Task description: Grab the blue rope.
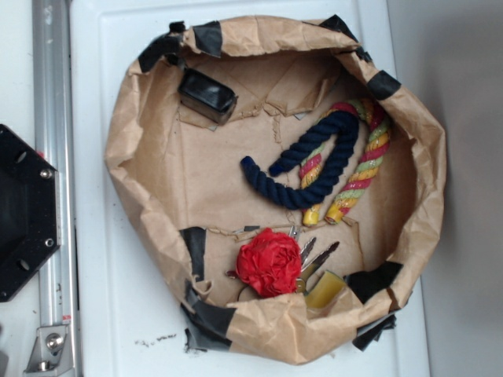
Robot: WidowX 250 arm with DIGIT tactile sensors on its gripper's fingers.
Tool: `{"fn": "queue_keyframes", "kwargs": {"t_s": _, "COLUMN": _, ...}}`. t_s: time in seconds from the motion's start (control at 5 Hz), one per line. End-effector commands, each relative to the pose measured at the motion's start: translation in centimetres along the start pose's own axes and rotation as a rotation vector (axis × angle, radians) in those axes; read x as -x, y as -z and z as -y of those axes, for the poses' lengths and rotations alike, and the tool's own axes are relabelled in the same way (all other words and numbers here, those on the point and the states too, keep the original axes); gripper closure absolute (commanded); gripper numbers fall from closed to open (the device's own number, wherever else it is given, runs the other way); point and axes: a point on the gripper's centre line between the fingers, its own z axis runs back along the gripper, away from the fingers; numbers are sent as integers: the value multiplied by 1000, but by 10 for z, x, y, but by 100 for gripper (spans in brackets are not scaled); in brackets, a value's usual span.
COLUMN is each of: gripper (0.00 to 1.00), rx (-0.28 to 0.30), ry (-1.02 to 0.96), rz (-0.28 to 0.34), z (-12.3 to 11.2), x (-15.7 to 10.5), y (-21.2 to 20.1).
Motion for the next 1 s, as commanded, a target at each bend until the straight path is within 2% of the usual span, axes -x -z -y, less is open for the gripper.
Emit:
{"fn": "queue_keyframes", "kwargs": {"t_s": 0.0, "gripper": 0, "rx": 0, "ry": 0, "rz": 0, "z": 0, "x": 0, "y": 0}}
{"fn": "queue_keyframes", "kwargs": {"t_s": 0.2, "gripper": 0, "rx": -14, "ry": -6, "rz": 104, "z": -6, "x": -47, "y": 27}}
{"fn": "queue_keyframes", "kwargs": {"t_s": 0.4, "gripper": 0, "rx": -19, "ry": -86, "rz": 95, "z": -18, "x": -93, "y": 67}}
{"fn": "queue_keyframes", "kwargs": {"t_s": 0.6, "gripper": 0, "rx": -31, "ry": -136, "rz": 33, "z": -25, "x": -129, "y": 124}}
{"fn": "queue_keyframes", "kwargs": {"t_s": 0.8, "gripper": 0, "rx": -17, "ry": -169, "rz": -59, "z": -30, "x": -143, "y": 170}}
